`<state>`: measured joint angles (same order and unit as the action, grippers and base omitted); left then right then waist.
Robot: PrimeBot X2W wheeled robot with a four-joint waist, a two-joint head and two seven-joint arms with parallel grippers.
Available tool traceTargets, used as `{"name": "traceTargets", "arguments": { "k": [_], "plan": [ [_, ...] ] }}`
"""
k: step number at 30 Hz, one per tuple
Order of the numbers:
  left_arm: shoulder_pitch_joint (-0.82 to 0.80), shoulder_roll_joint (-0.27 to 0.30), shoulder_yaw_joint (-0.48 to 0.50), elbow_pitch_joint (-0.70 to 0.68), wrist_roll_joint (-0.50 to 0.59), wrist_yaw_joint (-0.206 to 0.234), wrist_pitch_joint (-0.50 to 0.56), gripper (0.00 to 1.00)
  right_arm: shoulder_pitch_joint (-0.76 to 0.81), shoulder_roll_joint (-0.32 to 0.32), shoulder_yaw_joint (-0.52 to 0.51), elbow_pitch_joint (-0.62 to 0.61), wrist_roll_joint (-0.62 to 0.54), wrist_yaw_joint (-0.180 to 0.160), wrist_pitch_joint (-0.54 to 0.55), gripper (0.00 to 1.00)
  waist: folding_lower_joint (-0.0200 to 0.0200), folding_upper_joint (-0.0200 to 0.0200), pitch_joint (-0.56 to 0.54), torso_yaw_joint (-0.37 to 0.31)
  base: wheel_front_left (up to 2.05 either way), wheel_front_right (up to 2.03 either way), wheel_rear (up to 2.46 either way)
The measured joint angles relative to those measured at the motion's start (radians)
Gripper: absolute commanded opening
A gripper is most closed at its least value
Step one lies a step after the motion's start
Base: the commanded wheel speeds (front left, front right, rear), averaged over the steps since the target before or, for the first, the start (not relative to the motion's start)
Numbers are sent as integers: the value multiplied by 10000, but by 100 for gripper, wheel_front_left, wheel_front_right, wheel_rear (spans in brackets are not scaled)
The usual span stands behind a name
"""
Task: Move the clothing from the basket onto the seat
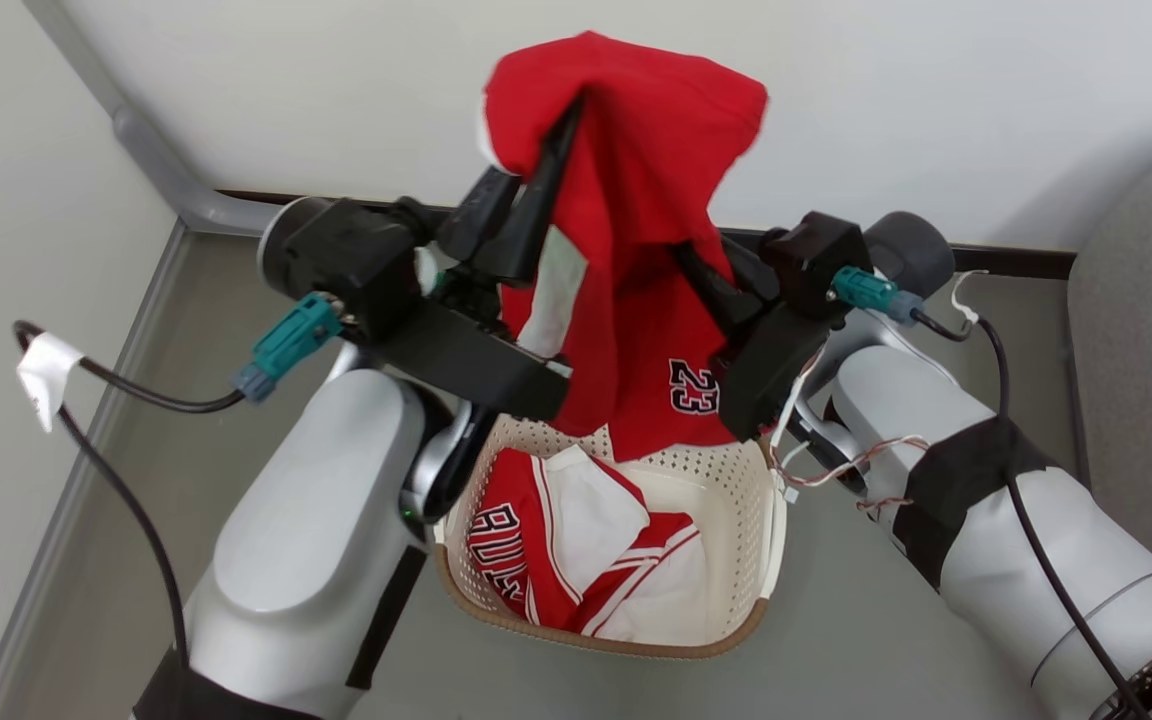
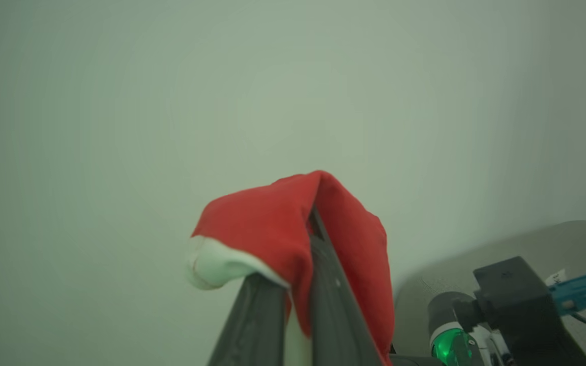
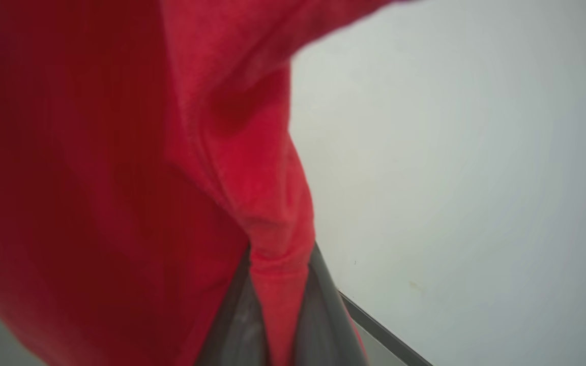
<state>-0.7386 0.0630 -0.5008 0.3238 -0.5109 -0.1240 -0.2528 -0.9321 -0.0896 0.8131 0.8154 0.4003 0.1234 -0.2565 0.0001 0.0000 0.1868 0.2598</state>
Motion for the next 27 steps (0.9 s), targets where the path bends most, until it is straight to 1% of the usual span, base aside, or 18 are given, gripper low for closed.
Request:
{"name": "traceTargets", "arguments": {
  "k": [1, 10, 21, 27],
  "plan": [
    [66, 58, 81, 52, 0, 4, 0, 100, -57, 0, -13, -21, 58, 0, 0, 0, 0, 0, 5, -41, 0, 0, 0],
    [557, 140, 320, 675, 4, 48, 0, 100, -139, -17, -161, -121, 554, 0, 0, 0, 0, 1, 22, -445, 0, 0, 0],
    [1171, 127, 485, 1306, 25, 92, 0, 100, -151, -196, -596, -176, 823, 0, 0, 0, 0, 0, 0, -642, 0, 0, 0],
    [1647, 128, 518, 1450, 36, 90, 0, 100, -222, -407, -884, -169, 940, 0, 0, 0, 0, 0, -33, -733, 0, 0, 0]
  ]
}}
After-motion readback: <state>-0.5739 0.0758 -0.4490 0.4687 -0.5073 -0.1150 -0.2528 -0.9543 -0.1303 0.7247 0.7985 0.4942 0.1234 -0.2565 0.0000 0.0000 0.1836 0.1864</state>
